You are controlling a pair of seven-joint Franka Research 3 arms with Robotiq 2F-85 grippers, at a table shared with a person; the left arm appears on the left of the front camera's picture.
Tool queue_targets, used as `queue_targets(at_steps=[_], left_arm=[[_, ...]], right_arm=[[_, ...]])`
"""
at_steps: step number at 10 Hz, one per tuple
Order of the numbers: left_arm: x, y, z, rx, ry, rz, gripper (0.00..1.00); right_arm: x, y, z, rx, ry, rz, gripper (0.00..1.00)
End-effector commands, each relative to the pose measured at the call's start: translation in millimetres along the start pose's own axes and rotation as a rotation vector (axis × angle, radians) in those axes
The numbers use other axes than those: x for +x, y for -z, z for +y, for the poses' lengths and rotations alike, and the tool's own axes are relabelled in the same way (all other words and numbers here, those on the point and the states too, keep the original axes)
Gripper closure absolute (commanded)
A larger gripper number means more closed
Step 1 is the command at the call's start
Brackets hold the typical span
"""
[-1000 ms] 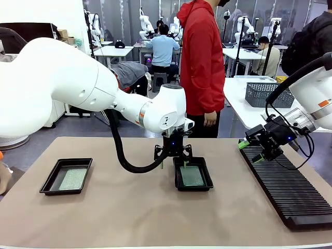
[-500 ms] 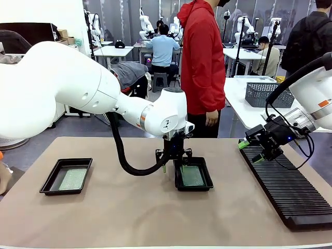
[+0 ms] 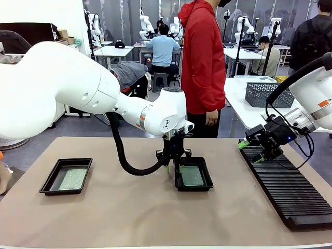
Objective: Inspect and transfer BCBs to ESD trays.
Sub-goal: Pick up the ESD tray and place it on the left side of the table.
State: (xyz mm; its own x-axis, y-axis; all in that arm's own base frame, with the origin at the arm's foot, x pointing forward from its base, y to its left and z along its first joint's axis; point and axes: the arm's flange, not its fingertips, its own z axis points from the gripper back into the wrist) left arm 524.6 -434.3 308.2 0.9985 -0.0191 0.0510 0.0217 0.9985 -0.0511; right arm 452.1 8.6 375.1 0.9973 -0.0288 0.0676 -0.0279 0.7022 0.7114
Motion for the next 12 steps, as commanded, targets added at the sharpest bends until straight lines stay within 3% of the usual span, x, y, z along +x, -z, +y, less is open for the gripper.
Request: queue_targets(at_steps=[1,6,12], left_arm=[[-0.5,-0.3,2.3,-0.020,-0.022,-0.008,0.65],[-0.1,2.6,2.6,-0.033,-0.033,-0.002,0.97],[0.8,-0.1,14.0,-0.096,-0.036,0.008,1.00]], right_arm=[[-0.6,-0.3,2.0,-0.015,0.021,-0.005,0.00],[-0.6,-0.3,2.0,-0.015,0.021,-0.005,0.00],[-0.6,-0.3,2.0,-0.015,0.021,-0.005,0.00]])
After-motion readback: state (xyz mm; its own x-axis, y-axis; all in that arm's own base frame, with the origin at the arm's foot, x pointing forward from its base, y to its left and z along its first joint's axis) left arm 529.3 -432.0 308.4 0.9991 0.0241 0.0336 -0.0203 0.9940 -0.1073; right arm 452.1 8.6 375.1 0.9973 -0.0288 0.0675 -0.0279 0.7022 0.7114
